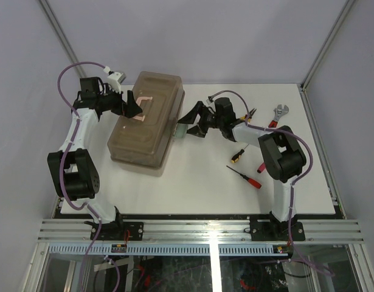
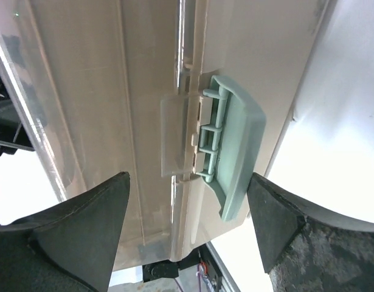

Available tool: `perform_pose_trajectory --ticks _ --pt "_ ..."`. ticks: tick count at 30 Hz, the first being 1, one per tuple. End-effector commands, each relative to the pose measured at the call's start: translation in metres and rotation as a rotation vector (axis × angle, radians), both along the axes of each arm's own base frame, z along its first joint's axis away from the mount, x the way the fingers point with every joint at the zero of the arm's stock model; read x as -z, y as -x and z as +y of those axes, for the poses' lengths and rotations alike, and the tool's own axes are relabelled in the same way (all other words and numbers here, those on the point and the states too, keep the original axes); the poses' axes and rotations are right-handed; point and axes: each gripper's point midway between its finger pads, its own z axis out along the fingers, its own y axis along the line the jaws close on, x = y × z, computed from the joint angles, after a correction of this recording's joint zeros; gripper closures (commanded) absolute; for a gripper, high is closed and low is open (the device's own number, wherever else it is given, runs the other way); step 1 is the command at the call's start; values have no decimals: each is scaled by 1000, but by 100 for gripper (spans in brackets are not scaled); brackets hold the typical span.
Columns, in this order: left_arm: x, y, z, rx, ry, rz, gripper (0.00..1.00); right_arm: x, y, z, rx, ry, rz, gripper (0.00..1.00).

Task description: Pack the tool kit

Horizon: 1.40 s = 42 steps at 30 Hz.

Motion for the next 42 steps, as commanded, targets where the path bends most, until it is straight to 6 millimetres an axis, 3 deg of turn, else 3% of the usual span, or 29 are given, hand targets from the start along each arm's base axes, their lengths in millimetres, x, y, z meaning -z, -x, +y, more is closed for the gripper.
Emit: perform_pose_trajectory --ticks 1,10,19,24,29,33,36,42 --pt "105 85 1 3 -128 493 7 -33 -9 -24 43 104 -120 15" --pt "43 69 -14 -10 -152 362 8 -57 0 -52 31 232 -187 15" --pt "-23 48 -50 -7 -130 226 8 -82 -5 -41 -16 169 -245 15" --pt "-30 51 -65 21 -132 224 8 -96 -10 -35 -45 148 -284 15" --pt "-29 50 -61 -9 -150 213 7 -84 -20 -38 -35 183 -260 14" --pt "-43 46 -55 -42 -155 165 5 -71 -29 -53 12 199 -227 15" --pt "-69 40 -54 -58 -118 113 4 -64 -33 -62 27 206 -213 15" --pt "-146 33 -65 -52 -19 -44 3 -49 -33 -66 11 240 -189 15"
